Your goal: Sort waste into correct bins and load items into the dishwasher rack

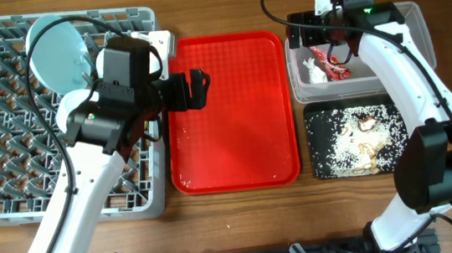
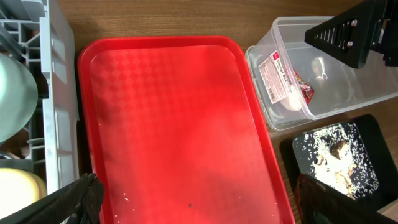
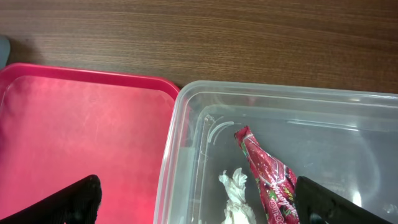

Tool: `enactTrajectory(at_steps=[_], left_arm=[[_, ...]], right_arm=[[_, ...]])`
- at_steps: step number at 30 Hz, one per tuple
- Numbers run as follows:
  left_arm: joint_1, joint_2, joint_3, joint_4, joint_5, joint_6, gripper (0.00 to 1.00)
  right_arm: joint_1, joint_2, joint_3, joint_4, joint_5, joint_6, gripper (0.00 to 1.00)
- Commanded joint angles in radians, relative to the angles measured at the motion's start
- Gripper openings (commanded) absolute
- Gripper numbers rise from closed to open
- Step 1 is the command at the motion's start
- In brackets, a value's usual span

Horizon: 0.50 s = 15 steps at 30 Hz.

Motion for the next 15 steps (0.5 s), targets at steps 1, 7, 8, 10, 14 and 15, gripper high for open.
enactTrajectory(at_steps=[1,7,8,10,14,15], left_arm=[[0.006,-0.008,0.003,0.002,0.019,-0.009,1.00],[0.006,-0.008,0.003,0.003,0.019,-0.009,1.00],[0.006,-0.008,0.003,0.003,0.019,-0.009,1.00],[0.006,-0.008,0.003,0.003,0.019,-0.009,1.00],[0.006,-0.008,0.003,0.003,0.019,-0.009,1.00],[0.006,-0.008,0.003,0.003,0.019,-0.009,1.00]], right_arm=[[0.007,-0.130,0.004,0.002,0.009,0.006,1.00],[0.007,-0.425,0.004,0.002,0.110,-0.003,1.00],[0.007,-0.478,0.004,0.002,0.110,-0.004,1.00],[0.007,-0.587,0.004,0.001,0.113,-0.008,1.00],[0.007,-0.830,0.004,-0.105,0.129,-0.075,1.00],[0.007,-0.874,0.004,-0.127,0.129,-0.079,1.00]])
